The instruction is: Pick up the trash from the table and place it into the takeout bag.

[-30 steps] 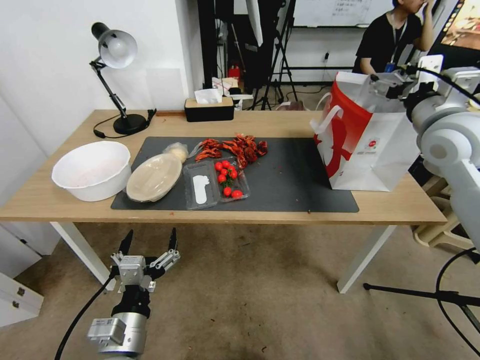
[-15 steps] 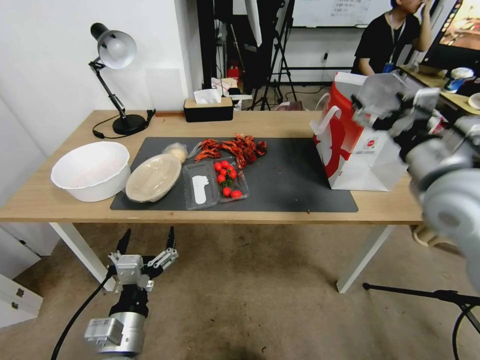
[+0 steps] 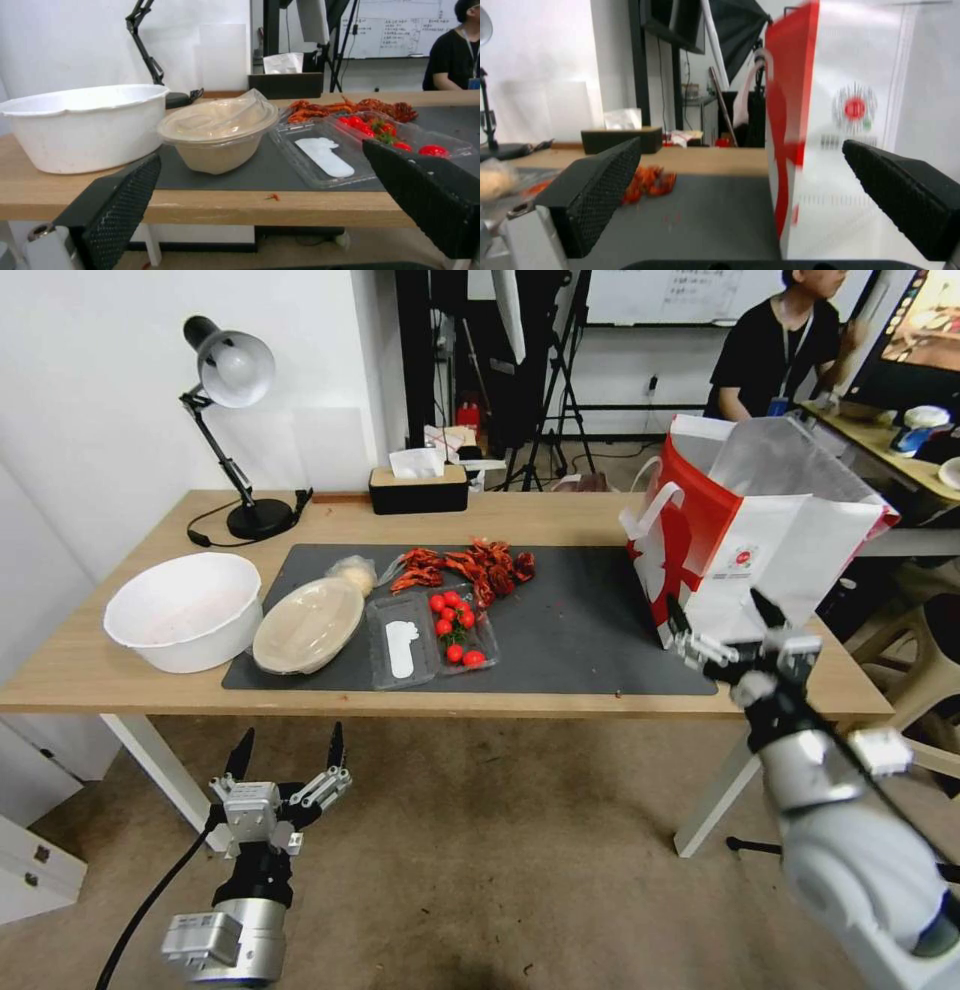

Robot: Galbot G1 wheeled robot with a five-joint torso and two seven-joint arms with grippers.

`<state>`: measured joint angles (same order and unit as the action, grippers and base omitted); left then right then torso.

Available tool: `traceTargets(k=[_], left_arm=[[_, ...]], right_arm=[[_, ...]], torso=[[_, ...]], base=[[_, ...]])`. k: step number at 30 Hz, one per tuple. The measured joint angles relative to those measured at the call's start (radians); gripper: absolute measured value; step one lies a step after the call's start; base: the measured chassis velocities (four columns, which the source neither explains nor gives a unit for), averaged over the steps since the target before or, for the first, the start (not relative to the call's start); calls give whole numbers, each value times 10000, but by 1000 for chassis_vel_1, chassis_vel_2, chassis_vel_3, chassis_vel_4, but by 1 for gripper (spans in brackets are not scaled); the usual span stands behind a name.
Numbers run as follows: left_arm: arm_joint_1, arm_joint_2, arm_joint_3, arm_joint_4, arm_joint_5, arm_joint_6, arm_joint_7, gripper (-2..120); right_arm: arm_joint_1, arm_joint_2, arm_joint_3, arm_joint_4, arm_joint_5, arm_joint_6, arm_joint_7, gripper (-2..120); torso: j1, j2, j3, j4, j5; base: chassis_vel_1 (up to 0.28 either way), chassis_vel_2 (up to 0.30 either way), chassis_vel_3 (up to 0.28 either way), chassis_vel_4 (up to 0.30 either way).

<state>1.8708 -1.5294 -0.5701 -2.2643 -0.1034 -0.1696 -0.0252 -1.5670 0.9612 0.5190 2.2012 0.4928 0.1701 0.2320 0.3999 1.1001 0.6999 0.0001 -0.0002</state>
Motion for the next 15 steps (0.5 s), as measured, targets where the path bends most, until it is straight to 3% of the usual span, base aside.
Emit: traceTargets(k=[5,15], left_arm=[[-100,61,-59,86,-106,9,-17,100],[-332,151,-263,183,-477,202,-226,100]], right_arm=[[-909,558,-373,-416,-668,754,-225,100],[-1927,1310,-868,-820,-1439,1253,-366,100]], torso=[[0,0,0,0,2],[1,-2,1,-1,0]], base=[[0,0,0,0],[0,0,0,0]])
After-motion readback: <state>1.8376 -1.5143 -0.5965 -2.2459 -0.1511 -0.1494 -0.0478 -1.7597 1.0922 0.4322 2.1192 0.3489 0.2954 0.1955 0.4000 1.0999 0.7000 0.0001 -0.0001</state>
